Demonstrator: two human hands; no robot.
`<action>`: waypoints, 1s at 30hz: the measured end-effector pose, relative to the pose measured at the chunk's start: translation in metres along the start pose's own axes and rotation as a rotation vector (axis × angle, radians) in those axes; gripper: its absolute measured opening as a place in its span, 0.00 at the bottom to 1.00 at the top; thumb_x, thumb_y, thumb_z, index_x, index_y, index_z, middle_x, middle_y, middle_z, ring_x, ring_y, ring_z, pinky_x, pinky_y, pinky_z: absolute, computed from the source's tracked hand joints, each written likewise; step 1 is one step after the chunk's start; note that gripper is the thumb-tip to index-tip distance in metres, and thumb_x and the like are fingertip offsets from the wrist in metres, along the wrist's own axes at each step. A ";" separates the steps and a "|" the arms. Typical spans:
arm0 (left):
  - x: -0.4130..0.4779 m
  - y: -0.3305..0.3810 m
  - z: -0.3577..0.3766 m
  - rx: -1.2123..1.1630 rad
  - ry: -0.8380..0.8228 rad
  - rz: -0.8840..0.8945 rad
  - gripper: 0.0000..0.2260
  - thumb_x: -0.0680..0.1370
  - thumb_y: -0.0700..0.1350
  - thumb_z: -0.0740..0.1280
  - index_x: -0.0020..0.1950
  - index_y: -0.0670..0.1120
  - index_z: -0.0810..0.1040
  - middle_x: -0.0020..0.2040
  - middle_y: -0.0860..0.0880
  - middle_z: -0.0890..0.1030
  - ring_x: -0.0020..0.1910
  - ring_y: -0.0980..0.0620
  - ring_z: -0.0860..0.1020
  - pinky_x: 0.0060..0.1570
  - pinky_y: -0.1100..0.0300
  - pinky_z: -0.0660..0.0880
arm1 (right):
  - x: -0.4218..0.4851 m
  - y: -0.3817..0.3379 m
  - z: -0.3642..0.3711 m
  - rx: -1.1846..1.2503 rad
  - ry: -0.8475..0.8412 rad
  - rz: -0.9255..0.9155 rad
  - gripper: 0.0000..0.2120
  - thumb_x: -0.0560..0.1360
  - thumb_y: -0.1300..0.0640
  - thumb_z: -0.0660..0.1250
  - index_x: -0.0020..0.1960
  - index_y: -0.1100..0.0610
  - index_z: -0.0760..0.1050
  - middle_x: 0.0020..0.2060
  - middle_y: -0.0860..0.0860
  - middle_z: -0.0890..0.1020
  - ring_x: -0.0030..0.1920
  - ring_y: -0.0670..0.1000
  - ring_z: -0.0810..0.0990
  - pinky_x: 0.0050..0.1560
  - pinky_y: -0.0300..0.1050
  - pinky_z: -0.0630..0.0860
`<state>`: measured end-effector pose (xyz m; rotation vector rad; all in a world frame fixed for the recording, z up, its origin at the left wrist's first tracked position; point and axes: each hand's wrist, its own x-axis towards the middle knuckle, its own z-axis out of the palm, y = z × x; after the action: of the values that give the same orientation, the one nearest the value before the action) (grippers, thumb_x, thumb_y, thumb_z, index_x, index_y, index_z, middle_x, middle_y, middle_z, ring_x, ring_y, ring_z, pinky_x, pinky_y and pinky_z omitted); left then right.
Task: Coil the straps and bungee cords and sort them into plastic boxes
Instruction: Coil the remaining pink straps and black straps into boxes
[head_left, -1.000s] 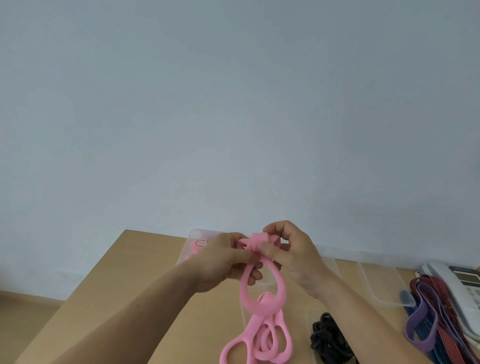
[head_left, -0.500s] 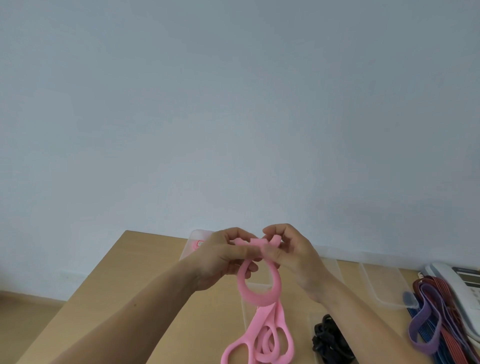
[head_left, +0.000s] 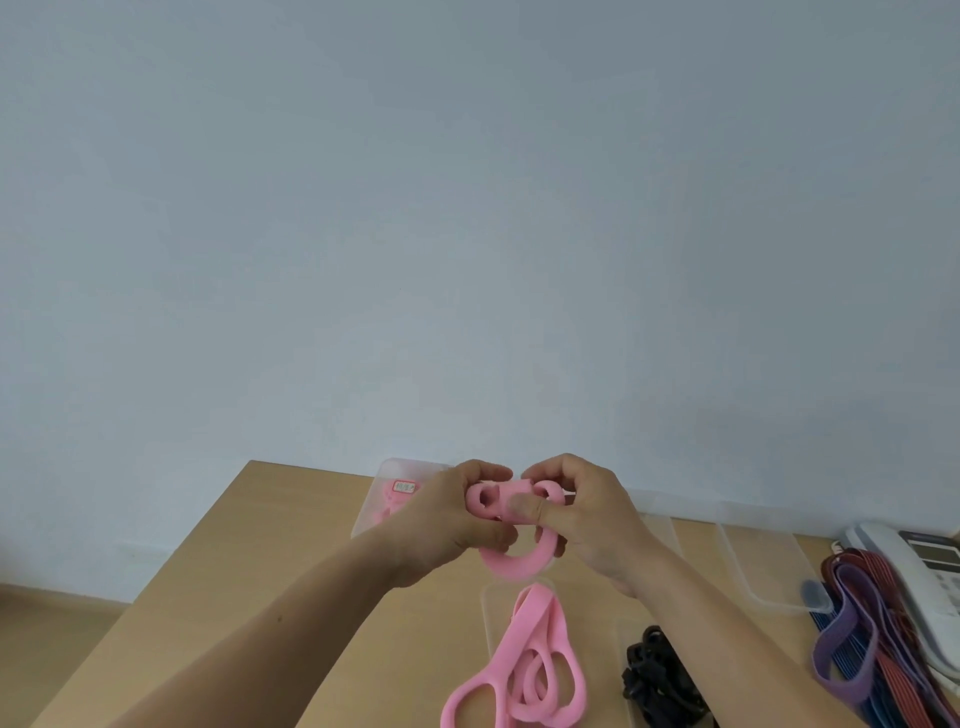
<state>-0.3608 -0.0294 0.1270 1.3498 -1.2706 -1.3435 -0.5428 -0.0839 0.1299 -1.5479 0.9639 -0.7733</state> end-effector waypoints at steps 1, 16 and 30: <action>-0.001 0.001 0.001 -0.003 -0.036 -0.010 0.19 0.68 0.36 0.74 0.58 0.44 0.78 0.49 0.43 0.83 0.46 0.49 0.82 0.53 0.48 0.81 | 0.000 0.000 0.000 0.012 0.007 -0.010 0.15 0.60 0.49 0.81 0.43 0.48 0.81 0.38 0.46 0.82 0.30 0.51 0.81 0.29 0.42 0.76; 0.002 0.006 0.006 -0.227 -0.034 -0.089 0.14 0.77 0.41 0.71 0.59 0.36 0.75 0.45 0.41 0.85 0.42 0.42 0.84 0.34 0.58 0.78 | -0.006 0.008 -0.005 -0.089 -0.048 -0.065 0.14 0.69 0.54 0.77 0.48 0.44 0.75 0.37 0.46 0.80 0.34 0.47 0.77 0.36 0.39 0.74; 0.005 0.004 0.009 -0.109 0.079 0.247 0.08 0.75 0.35 0.74 0.50 0.39 0.78 0.43 0.48 0.82 0.30 0.52 0.75 0.33 0.61 0.74 | 0.002 0.009 -0.003 0.245 -0.073 0.072 0.26 0.67 0.42 0.75 0.56 0.59 0.77 0.42 0.60 0.85 0.38 0.57 0.83 0.36 0.45 0.77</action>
<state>-0.3708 -0.0335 0.1289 1.1202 -1.2472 -1.1595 -0.5458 -0.0879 0.1212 -1.3137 0.8336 -0.7492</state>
